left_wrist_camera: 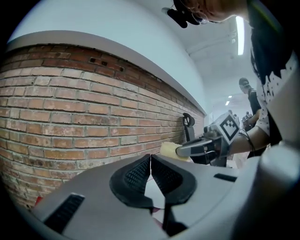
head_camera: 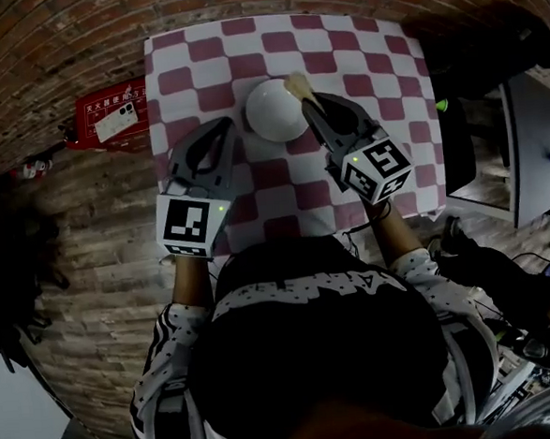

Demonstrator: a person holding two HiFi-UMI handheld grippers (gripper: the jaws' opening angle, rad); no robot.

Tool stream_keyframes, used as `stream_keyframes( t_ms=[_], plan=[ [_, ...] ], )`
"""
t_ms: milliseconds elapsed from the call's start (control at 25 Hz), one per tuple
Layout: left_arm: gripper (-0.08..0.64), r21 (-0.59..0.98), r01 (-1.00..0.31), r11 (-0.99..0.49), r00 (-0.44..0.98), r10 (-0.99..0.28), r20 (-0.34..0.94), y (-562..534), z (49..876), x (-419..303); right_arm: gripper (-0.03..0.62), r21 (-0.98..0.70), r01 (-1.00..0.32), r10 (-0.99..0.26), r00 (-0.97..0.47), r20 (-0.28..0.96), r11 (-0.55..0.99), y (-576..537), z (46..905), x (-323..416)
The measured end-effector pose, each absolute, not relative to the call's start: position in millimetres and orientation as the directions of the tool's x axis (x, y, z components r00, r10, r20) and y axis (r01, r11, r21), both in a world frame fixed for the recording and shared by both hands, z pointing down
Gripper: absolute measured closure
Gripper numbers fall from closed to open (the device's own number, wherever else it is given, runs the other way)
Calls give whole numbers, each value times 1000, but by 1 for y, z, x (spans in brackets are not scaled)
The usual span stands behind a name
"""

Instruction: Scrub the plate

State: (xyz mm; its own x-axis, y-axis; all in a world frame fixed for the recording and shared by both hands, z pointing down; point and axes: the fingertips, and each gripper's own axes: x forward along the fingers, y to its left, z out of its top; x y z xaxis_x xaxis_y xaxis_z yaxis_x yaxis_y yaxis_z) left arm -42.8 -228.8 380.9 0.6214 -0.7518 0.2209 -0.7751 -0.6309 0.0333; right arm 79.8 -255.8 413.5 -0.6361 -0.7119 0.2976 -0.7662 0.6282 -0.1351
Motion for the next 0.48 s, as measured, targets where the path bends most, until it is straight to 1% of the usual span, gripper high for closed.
stream_keyframes(
  t_ms=[280,480],
  plan=[
    [546,71,-809,-583,582,-781,227,-234,388,-39,538,-133,-711,-631,-682,370,690,-269,447,70],
    [546,69,-823,-564,562,-790,246,-236,393,-37,538,-134,-678,-583,-702,410,723,-275,464,60]
  ],
)
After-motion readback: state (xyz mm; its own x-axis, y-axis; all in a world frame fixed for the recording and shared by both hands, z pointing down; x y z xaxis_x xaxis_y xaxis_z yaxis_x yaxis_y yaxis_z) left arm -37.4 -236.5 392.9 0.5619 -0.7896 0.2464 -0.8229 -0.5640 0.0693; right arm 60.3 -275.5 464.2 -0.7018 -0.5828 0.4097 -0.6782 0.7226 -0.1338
